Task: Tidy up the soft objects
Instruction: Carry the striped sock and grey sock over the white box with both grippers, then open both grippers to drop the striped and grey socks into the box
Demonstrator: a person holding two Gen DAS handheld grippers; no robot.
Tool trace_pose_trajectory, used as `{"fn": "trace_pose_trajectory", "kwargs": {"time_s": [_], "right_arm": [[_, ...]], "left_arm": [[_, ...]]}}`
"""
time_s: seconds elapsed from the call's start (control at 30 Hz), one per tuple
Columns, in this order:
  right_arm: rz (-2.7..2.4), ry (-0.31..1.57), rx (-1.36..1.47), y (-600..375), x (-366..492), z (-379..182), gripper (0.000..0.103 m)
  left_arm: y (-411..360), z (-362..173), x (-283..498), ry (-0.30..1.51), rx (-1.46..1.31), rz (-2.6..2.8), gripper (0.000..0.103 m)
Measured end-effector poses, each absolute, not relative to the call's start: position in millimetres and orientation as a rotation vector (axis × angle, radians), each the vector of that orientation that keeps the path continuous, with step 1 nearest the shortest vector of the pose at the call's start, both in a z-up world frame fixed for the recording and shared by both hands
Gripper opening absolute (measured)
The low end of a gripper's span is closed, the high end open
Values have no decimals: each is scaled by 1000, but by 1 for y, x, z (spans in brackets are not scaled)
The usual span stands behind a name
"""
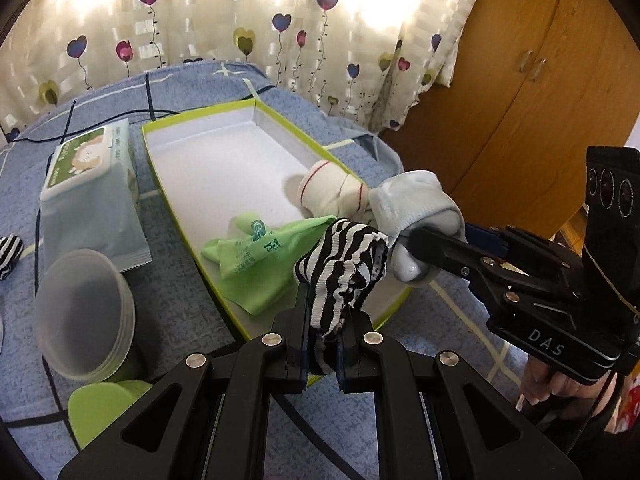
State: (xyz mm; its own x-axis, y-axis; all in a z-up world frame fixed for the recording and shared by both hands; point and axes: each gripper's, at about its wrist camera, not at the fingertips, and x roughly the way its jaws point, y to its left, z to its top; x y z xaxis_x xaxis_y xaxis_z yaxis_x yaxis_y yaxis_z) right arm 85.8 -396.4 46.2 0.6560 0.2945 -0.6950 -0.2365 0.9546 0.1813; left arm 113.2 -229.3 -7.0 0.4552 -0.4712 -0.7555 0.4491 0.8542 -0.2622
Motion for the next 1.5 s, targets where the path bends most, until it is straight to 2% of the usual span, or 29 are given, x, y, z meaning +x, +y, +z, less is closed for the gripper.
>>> {"fn": "trace_pose_trajectory", "kwargs": {"time_s": [0.63,0.73,0.77,0.83,0.93,0.97,1.0,1.3,1.4,1.5], "right_arm": [[352,831,23,-376,155,31,29],[353,833,20,-376,157,31,35],[351,836,19,-376,157,31,41],[347,832,22,-378,153,33,45],[339,814,24,-383,143,39,55],[337,810,25,-384,140,40,55],[335,806,29,-385,137,41,55],[344,787,55,-391,120,47,55],[338,814,54,-390,126,40,49],[353,846,62,-385,136,31,48]], "left_arm": [[-226,-5,150,898,-40,-455,10],[-225,-6,154,897,-49,-456,12],[-224,-6,154,898,-52,-455,15],[-221,-7,153,900,-60,-456,20],[-220,-4,150,889,-73,-473,36],[-219,-3,148,885,-77,-478,42],[-219,-2,147,882,-81,-482,43],[-211,5,133,873,-98,-488,43],[-206,10,127,858,-106,-479,43],[-201,14,124,846,-108,-466,43]]}}
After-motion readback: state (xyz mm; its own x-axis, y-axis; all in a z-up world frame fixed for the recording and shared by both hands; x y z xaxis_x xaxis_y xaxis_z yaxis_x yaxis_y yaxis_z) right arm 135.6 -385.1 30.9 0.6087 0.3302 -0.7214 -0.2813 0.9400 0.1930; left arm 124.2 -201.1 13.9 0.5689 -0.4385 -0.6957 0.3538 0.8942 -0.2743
